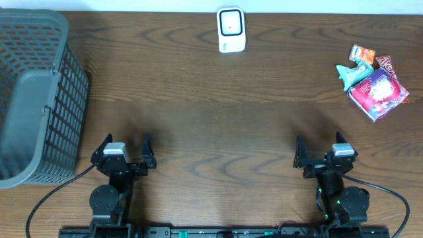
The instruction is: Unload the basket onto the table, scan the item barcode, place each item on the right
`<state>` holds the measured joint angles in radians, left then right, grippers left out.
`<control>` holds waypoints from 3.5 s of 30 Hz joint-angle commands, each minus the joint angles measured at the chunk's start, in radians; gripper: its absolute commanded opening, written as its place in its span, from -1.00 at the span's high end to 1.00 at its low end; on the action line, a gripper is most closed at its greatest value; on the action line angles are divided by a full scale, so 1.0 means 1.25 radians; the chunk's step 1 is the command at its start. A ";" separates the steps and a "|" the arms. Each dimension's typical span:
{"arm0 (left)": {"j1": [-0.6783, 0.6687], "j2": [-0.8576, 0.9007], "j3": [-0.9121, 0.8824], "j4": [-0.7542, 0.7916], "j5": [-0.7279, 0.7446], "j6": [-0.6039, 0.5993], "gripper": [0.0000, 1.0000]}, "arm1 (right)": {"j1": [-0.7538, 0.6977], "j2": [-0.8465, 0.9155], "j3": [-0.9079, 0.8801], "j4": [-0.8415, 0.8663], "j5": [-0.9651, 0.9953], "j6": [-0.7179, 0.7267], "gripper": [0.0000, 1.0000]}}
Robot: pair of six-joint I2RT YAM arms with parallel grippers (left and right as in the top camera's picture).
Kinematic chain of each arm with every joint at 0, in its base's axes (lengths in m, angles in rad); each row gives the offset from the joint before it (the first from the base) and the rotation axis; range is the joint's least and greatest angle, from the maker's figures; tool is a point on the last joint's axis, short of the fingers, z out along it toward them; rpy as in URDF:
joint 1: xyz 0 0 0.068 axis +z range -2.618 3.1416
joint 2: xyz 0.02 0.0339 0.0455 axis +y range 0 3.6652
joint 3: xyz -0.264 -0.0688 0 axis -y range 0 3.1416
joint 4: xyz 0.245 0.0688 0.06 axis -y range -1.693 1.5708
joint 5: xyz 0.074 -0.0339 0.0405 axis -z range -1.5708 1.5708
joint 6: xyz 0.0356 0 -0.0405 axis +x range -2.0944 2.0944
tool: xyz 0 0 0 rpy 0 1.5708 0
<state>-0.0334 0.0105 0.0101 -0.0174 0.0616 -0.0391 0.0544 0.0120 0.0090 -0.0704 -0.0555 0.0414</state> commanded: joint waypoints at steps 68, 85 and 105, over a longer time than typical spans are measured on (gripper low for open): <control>0.003 -0.005 -0.005 -0.034 0.076 0.049 -0.95 | -0.002 -0.005 -0.002 -0.002 -0.002 0.008 -0.99; 0.003 -0.005 -0.005 -0.034 0.076 0.049 -0.96 | -0.002 -0.005 -0.002 -0.002 -0.002 0.008 -0.99; 0.003 -0.005 -0.005 -0.034 0.076 0.049 -0.96 | -0.002 -0.005 -0.002 -0.002 -0.002 0.008 -0.99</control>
<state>-0.0334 0.0105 0.0139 -0.0177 0.1074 0.0265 0.0544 0.0120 0.0090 -0.0704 -0.0555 0.0410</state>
